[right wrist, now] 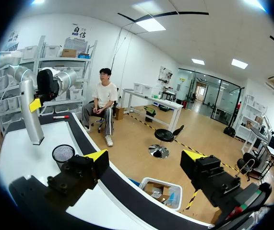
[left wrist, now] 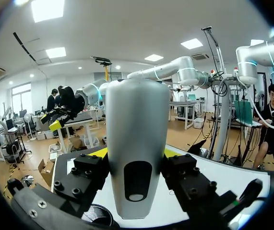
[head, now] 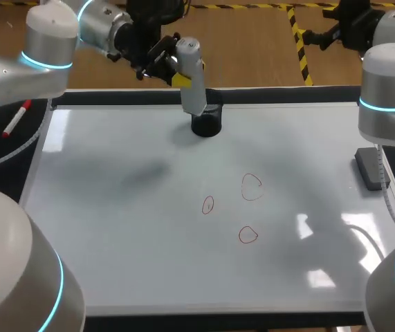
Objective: Pick up the inspection probe, press it on each red-marked spot on the whiteboard one by one, put down the probe, pick up the eraser, and wipe off all the red marks.
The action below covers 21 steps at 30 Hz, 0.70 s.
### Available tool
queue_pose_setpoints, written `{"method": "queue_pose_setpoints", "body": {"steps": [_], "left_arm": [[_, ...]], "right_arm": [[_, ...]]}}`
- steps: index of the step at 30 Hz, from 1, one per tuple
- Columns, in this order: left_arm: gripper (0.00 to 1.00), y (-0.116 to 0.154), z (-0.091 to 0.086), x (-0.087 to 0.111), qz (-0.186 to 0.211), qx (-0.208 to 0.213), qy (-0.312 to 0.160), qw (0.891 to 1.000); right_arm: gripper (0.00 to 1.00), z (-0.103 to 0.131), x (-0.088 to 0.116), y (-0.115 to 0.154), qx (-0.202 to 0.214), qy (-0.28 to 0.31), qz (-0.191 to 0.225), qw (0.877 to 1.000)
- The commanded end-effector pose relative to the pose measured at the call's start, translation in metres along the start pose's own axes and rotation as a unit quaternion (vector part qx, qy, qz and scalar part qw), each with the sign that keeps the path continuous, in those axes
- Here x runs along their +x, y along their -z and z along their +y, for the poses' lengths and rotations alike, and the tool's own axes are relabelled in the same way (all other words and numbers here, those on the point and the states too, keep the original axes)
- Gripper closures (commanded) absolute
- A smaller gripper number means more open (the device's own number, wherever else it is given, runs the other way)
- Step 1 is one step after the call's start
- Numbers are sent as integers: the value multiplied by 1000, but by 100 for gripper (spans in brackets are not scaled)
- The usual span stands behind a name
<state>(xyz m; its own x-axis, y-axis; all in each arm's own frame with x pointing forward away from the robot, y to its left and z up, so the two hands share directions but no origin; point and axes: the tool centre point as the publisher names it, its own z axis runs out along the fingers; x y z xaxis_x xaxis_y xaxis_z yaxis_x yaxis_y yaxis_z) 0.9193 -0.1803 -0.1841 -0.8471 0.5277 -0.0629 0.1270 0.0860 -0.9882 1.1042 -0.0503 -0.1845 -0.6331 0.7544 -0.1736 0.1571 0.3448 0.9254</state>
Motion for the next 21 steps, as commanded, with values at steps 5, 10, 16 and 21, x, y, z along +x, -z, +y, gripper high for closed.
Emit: {"method": "queue_pose_setpoints", "body": {"steps": [5, 10, 16, 21], "left_arm": [[100, -17, -7, 31, -118, -10, 14, 993], [100, -27, -10, 46, -144, -10, 20, 989], [100, -39, -5, 63, -176, -10, 30, 984], [100, -49, 2, 75, -203, -7, 38, 978]], "right_arm": [[0, 0, 0, 0, 0, 0, 0, 1000], [0, 0, 0, 0, 0, 0, 0, 1000], [0, 0, 0, 0, 0, 0, 0, 1000], [0, 0, 0, 0, 0, 0, 0, 1000]]}}
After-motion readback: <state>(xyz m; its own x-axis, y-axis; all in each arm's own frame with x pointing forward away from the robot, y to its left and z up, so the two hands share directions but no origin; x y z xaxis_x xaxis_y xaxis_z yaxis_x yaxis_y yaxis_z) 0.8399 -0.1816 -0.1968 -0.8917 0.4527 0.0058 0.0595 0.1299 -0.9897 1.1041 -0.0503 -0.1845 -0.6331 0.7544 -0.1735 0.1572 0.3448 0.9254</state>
